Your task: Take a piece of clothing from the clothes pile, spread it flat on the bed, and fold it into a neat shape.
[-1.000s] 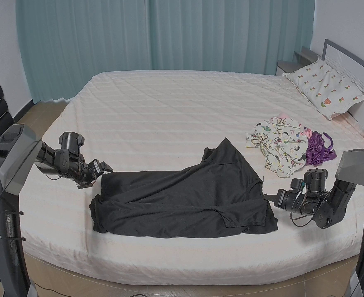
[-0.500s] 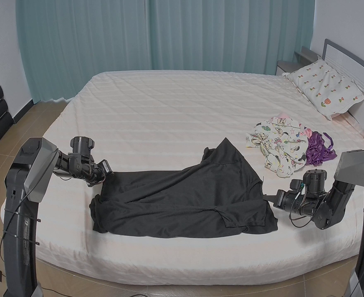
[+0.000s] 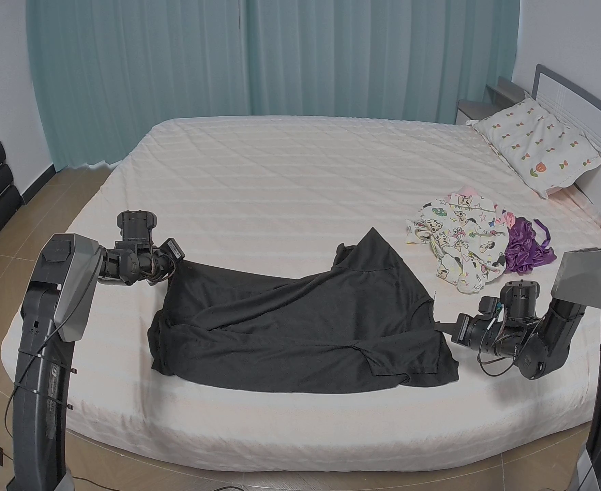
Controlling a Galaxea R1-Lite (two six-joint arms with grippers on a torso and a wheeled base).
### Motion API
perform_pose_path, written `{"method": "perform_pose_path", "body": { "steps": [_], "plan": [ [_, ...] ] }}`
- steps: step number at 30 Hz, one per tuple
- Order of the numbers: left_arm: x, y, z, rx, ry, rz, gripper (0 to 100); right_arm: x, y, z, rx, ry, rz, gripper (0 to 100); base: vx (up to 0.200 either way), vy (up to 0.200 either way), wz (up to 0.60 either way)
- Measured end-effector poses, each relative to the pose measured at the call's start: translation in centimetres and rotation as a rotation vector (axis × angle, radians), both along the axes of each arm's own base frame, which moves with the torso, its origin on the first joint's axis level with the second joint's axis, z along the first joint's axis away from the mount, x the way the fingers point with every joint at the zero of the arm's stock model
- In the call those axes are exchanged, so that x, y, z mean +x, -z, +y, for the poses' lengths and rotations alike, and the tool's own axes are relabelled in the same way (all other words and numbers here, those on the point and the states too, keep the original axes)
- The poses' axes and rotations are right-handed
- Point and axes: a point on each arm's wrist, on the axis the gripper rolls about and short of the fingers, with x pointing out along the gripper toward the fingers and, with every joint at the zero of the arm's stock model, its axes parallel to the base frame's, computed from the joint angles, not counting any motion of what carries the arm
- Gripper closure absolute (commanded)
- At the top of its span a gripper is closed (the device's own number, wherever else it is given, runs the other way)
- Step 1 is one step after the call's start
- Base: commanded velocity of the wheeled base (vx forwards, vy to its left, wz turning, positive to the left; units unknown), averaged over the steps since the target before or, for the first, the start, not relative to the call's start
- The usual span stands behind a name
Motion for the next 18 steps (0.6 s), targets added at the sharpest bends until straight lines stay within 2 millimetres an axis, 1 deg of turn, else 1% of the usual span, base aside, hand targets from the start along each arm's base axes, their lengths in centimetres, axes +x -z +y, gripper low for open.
{"method": "perform_pose_path", "body": {
  "steps": [3,7,8,18],
  "plan": [
    [0.14,0.29,-0.07,0.0,0.0,-0.009,100,0.03,0.06,0.03,-0.001,0.002,-0.004,100,0.0,0.0,0.0],
    [0.45,0.15,-0.01,-0.007,-0.012,-0.055,100,0.04,0.13,0.03,-0.001,0.002,-0.008,100,0.0,0.0,0.0],
    [0.45,0.2,0.01,-0.008,-0.014,-0.055,0,0.04,0.13,0.03,-0.001,0.002,-0.009,100,0.0,0.0,0.0],
    [0.18,0.56,0.48,-0.019,-0.029,-0.026,0,-0.07,0.31,0.02,-0.001,0.002,-0.002,100,0.0,0.0,0.0]
  ]
}}
